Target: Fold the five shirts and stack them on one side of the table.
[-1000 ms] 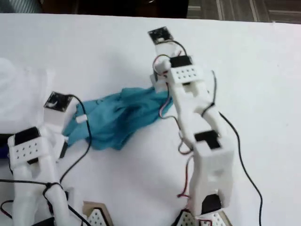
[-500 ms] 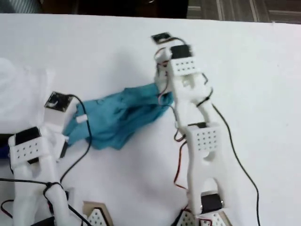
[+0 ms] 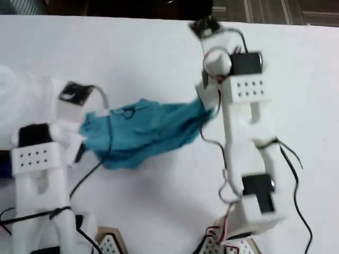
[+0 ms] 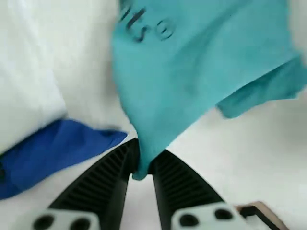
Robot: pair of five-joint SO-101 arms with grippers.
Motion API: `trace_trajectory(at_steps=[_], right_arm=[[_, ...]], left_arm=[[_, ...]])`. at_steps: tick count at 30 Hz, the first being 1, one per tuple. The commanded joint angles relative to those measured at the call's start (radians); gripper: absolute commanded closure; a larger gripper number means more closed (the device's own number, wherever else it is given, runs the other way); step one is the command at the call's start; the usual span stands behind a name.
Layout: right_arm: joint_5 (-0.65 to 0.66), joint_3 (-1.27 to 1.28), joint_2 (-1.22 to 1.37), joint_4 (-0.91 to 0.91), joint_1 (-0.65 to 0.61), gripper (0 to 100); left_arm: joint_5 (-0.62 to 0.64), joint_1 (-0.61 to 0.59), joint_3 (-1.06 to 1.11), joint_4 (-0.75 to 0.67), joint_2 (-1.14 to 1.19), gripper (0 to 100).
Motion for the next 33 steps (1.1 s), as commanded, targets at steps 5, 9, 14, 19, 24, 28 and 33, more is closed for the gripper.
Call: trace_trajectory(at_steps=[5,9,14,19,24,28,33], right_arm=[[0.147,0.727,-0.305,-0.289,0.002,97.9],[0.265,0.954,-0.43,-0.331,0.012,97.9],[0.377,1.007,-0.591,-0.237,0.012,97.3],[0.397,0.927,-0.691,-0.087,0.01,81.7],[0.393,0.876,-0.731,-0.062,0.012,66.5],[0.256,0.882,-0.73,-0.188,0.013,67.4],[0.087,0.925,-0.671,-0.44,0.012,73.7]], left_arm=[[0.014,0.114,0.056,-0.003,-0.014,97],[-0.015,0.077,0.148,-0.078,-0.014,97],[-0.077,0.055,0.177,-0.114,-0.014,97],[-0.077,0.055,0.173,-0.11,-0.014,97],[-0.072,0.055,0.177,-0.11,-0.014,97],[-0.071,0.055,0.177,-0.11,-0.014,97],[-0.071,0.055,0.177,-0.11,-0.014,97]])
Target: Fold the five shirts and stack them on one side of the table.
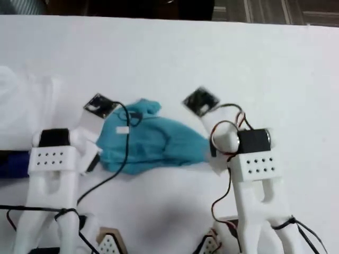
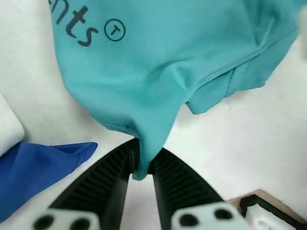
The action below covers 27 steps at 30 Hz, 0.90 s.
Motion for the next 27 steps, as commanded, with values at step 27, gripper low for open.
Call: trace_trajectory(at_steps=[27], right_arm=[[-0.29,-0.933,1.153,0.079,-0.263,70.7]], left_arm=[[-0.008,-0.023,-0.002,0.035,-0.017,97]])
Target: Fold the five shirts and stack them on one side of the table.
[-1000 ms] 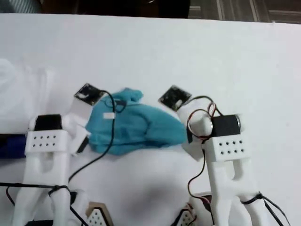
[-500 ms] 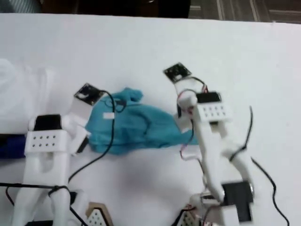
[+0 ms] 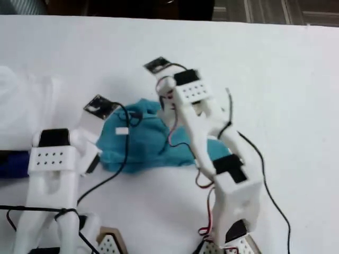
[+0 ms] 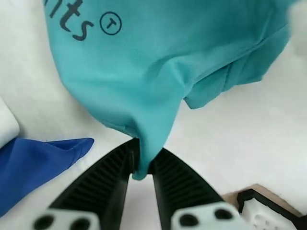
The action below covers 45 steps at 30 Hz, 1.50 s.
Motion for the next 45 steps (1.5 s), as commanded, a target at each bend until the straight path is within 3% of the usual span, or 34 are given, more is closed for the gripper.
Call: trace_trajectory(at_steps=[1,5,10,13,17,24,30,36,41,45], right_arm=[[-0.008,-0.089,0.079,0.008,-0.01,70.7],[0.0,-0.144,0.194,0.016,-0.01,72.8],[-0.003,-0.206,0.269,0.016,-0.004,99.7],[-0.008,-0.219,0.285,0.028,0.01,93.7],[-0.009,-0.219,0.289,0.041,0.045,98.3],[0.002,-0.318,0.219,0.108,0.183,98.0],[0.098,-0.565,0.081,0.116,0.277,98.0],[0.107,-0.736,-0.004,0.116,0.303,98.0],[0.107,-0.732,0.008,0.14,0.3,98.0],[0.107,-0.671,0.073,0.168,0.305,97.8]], left_arm=[[-0.008,-0.035,-0.005,0.011,-0.017,97],[-0.009,-0.098,-0.01,0.003,-0.017,97],[-0.011,-0.114,-0.01,0.003,-0.017,97],[-0.011,-0.114,-0.01,0.003,-0.017,97],[-0.011,-0.114,-0.01,0.002,-0.017,97],[-0.008,-0.107,-0.031,-0.041,-0.017,97],[0.0,-0.084,-0.254,-0.015,-0.023,97],[0.002,0.048,-0.455,0.074,-0.023,97],[0.0,0.107,-0.4,0.071,-0.017,97],[-0.008,0.1,-0.24,-0.015,-0.021,97]])
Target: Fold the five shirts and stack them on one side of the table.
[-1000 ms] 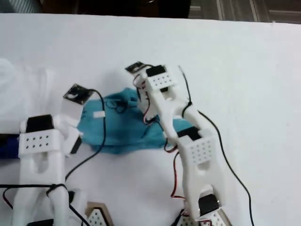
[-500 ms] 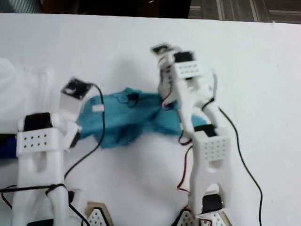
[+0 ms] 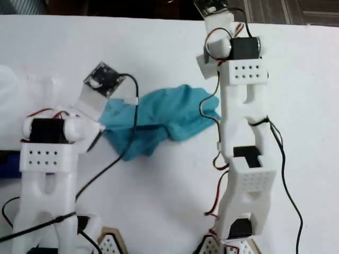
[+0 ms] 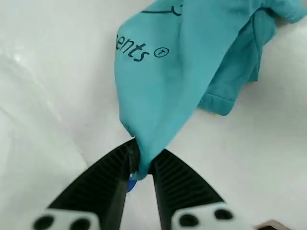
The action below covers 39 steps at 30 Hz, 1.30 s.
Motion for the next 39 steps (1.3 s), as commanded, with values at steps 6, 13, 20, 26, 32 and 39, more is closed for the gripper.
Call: trace_trajectory(at_steps=[6,13,20,26,32,39], right_arm=[[0.009,0.037,0.047,0.09,0.076,97.8],[0.002,0.152,0.143,0.104,0.071,94.7],[0.0,0.068,0.321,0.104,0.07,82.7],[0.002,-0.021,0.415,0.104,0.058,84.7],[0.002,-0.052,0.509,0.104,0.065,84.7],[0.008,-0.054,0.536,0.104,0.065,85.5]], left_arm=[[-0.006,-0.063,0.286,-0.25,-0.023,97],[0.0,-0.072,0.378,-0.361,-0.023,97],[-0.006,-0.072,0.375,-0.361,-0.023,97],[-0.006,-0.072,0.375,-0.361,-0.023,97],[-0.006,-0.072,0.375,-0.361,-0.023,97],[-0.006,-0.069,0.375,-0.374,-0.023,97]])
